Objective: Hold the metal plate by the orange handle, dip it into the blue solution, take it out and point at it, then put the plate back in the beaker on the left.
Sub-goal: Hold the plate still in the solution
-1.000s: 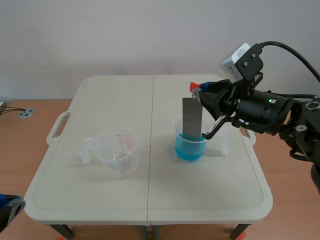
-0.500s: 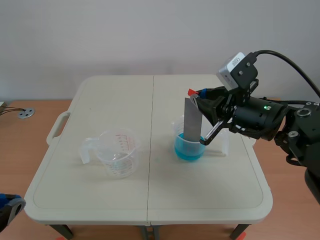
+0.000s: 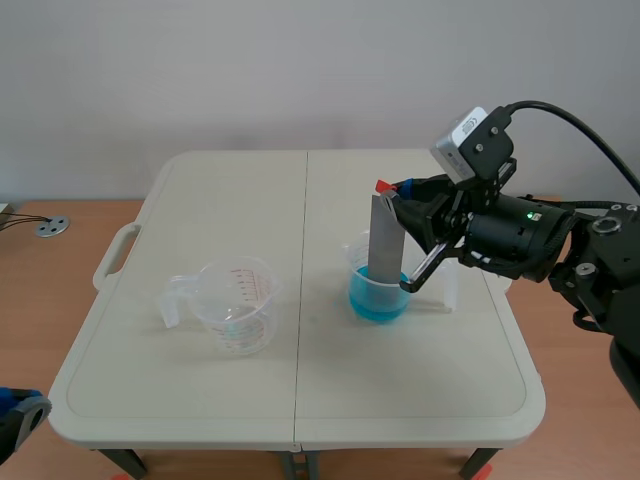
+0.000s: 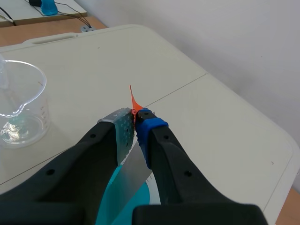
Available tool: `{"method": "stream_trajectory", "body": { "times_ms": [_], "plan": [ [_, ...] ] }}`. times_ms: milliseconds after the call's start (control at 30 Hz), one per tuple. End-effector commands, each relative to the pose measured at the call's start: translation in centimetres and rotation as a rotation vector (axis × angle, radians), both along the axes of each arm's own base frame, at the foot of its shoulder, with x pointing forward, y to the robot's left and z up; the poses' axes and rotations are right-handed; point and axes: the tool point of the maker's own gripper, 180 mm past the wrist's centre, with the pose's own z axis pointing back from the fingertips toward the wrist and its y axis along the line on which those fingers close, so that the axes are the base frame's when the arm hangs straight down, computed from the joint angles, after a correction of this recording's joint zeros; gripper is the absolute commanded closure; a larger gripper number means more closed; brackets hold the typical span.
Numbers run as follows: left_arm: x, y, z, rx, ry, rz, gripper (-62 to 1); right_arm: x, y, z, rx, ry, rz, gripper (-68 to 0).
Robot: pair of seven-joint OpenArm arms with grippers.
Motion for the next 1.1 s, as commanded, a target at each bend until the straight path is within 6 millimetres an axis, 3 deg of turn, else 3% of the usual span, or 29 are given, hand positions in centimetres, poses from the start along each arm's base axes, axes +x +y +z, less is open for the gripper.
{"method": "stream_trajectory", "body": {
  "times_ms": [0, 1067],
  "plan": [
    [0.23, -0.07, 0.32, -0.008, -0.013, 0.004, -2.6, 0.35, 0.07, 0.61, 0.001, -0.014, 0.006, -1.3],
    [0.17, -0.04, 0.21, -0.005, -0.007, 0.004, -2.6, 0.27, 0.20, 0.82, 0.002, -0.030, 0.016, -1.3]
  ]
}}
